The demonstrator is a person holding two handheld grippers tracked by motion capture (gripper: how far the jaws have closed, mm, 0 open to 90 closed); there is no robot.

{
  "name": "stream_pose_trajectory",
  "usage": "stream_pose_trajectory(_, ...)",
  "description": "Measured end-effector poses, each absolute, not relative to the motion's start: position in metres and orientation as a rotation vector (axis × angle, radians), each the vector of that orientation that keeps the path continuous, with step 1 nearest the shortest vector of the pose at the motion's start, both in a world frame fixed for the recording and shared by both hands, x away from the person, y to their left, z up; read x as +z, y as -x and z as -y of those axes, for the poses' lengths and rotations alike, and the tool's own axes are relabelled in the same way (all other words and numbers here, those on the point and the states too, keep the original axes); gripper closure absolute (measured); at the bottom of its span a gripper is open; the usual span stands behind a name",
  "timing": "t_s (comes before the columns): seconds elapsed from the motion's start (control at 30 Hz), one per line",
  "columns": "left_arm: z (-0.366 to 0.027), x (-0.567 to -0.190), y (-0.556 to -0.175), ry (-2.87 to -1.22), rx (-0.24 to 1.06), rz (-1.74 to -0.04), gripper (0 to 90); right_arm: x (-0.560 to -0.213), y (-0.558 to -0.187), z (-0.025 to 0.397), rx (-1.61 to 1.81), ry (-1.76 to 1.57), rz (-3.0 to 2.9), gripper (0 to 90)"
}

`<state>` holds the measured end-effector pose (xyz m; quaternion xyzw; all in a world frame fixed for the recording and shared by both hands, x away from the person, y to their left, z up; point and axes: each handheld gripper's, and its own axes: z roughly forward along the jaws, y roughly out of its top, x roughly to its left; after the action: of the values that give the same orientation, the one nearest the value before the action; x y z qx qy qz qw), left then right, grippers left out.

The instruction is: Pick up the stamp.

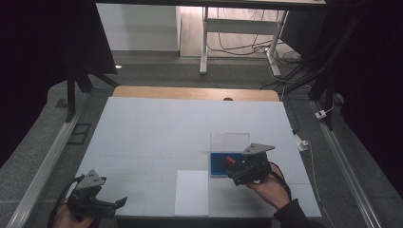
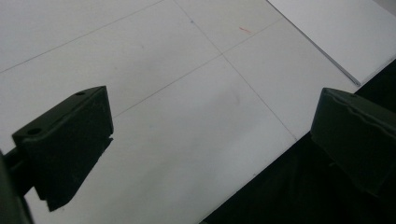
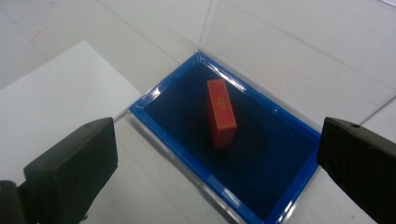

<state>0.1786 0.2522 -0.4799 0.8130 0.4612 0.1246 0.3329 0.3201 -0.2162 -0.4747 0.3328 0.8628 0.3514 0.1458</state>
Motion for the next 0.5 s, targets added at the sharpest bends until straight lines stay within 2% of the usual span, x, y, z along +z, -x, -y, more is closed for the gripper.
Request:
stream_pose_trajectory(0.4, -0.252, -0.480, -0.179, -2.125, 0.321, -1.202, 0.0, -0.487, -0.338, 0.200, 0.929, -0.931, -2.544, 0.7)
stream_pose_trajectory(0.5, -0.252, -0.480, -0.179, -2.126, 0.322, -1.200, 0.0, -0.486, -0.340, 0.200, 0.929, -0.921, -2.563, 11.7)
